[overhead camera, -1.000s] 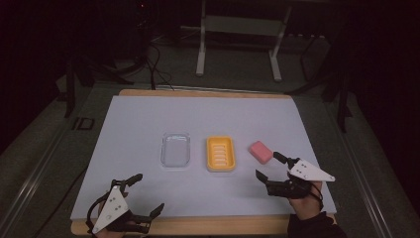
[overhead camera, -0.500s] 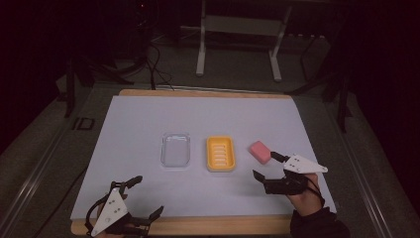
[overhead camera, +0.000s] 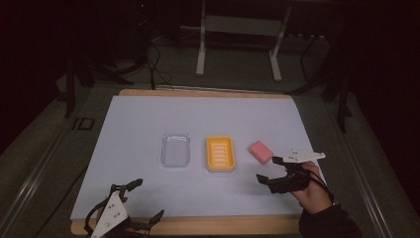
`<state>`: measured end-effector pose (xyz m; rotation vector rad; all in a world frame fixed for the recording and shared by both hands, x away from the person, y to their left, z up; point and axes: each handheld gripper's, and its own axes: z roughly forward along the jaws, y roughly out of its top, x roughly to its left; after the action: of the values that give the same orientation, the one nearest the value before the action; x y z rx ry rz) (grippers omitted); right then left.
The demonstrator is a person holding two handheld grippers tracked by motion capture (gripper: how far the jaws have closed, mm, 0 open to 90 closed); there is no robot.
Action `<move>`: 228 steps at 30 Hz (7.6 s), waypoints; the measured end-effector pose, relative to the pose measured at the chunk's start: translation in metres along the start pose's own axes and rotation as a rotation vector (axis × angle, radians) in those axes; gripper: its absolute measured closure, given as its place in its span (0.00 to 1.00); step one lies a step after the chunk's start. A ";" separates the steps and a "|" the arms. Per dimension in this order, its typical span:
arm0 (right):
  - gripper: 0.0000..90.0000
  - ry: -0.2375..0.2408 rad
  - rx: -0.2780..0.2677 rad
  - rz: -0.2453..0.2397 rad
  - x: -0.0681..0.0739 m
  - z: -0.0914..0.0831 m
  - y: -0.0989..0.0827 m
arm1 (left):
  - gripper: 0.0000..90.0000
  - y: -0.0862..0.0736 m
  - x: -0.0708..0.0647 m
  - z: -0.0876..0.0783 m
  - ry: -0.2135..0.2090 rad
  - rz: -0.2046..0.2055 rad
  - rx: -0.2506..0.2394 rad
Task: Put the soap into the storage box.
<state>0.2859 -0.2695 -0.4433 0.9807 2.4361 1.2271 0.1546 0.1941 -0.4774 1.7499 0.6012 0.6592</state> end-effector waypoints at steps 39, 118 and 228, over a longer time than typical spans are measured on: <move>0.11 -0.033 0.851 0.218 -0.033 0.026 0.008 | 0.01 -0.001 -0.001 0.004 -0.018 0.017 0.027; 0.26 -0.033 0.725 0.047 -0.111 0.133 0.044 | 0.01 -0.002 0.000 0.006 -0.043 0.022 0.036; 0.42 -0.320 0.553 0.589 0.026 0.200 0.102 | 0.01 0.000 -0.004 0.005 -0.050 0.043 0.036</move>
<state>0.4102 -0.0853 -0.4850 1.9747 2.3276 0.4321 0.1553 0.1877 -0.4795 1.8113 0.5457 0.6363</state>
